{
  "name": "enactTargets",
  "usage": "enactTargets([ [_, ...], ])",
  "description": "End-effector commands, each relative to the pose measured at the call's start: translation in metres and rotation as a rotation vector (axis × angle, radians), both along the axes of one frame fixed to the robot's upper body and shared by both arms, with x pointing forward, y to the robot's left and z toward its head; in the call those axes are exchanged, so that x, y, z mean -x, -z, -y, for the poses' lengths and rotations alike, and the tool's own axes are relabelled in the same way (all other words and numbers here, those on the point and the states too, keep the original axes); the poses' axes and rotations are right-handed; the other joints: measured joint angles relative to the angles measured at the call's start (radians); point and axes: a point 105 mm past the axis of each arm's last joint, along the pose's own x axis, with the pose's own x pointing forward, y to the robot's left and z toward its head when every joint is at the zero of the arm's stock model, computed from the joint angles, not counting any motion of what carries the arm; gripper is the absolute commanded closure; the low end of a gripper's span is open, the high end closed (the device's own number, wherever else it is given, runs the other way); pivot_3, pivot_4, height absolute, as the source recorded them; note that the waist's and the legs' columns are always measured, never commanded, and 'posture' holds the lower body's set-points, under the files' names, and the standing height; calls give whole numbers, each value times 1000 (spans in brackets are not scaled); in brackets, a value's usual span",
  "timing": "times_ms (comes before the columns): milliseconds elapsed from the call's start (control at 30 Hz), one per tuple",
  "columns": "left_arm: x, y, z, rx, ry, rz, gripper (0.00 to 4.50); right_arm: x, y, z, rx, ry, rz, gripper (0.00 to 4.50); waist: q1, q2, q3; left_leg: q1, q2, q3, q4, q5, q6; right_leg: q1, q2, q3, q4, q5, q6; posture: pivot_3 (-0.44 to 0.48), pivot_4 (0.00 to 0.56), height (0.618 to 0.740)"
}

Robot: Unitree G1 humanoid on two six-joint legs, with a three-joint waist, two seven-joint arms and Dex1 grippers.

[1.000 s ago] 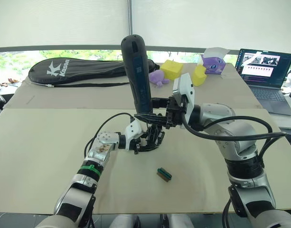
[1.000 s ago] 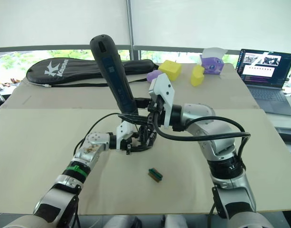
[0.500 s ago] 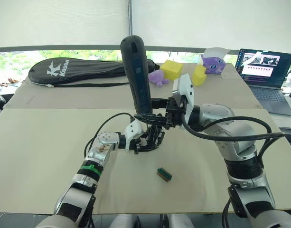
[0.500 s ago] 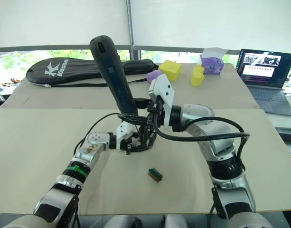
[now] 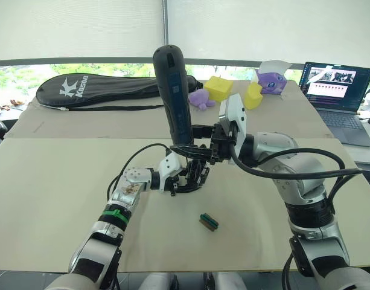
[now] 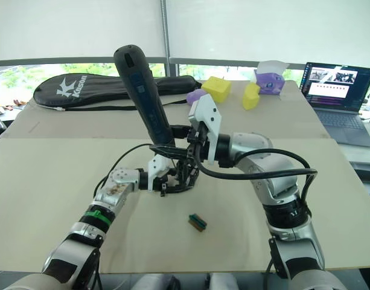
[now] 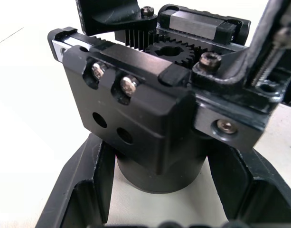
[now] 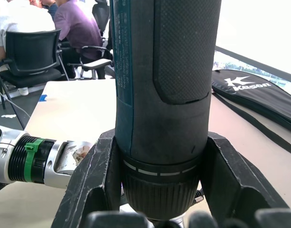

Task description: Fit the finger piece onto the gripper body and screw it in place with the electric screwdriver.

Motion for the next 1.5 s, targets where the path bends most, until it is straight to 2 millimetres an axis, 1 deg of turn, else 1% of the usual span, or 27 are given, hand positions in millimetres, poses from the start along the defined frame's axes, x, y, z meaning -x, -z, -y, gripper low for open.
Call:
enactTargets([
  [33, -2, -13, 2, 18, 11, 52, 2209, 12, -17, -2, -42, -39, 62, 2582, 0, 0, 0, 0, 0, 0, 0, 0, 0, 0, 0, 0, 0, 0, 0, 0, 150, 740],
  [533, -3, -13, 2, 16, 11, 50, 2209, 13, -17, -2, -51, -47, 61, 2582, 0, 0, 0, 0, 0, 0, 0, 0, 0, 0, 0, 0, 0, 0, 0, 0, 150, 740],
  [867, -3, -13, 2, 15, 8, 50, 2209, 14, -12, -3, -56, -49, 48, 2582, 0, 0, 0, 0, 0, 0, 0, 0, 0, 0, 0, 0, 0, 0, 0, 0, 150, 740],
  [1067, -3, -13, 1, 13, 8, 51, 2209, 11, -12, 0, -33, -30, 76, 2582, 0, 0, 0, 0, 0, 0, 0, 0, 0, 0, 0, 0, 0, 0, 0, 0, 150, 740],
  [1367, -3, -13, 2, 14, 11, 50, 2209, 14, -22, 0, -33, -44, 95, 2582, 0, 0, 0, 0, 0, 0, 0, 0, 0, 0, 0, 0, 0, 0, 0, 0, 150, 740],
  [1500, -4, -14, 2, 16, 11, 50, 2209, 14, -23, 1, -26, -44, 98, 2582, 0, 0, 0, 0, 0, 0, 0, 0, 0, 0, 0, 0, 0, 0, 0, 0, 150, 740],
])
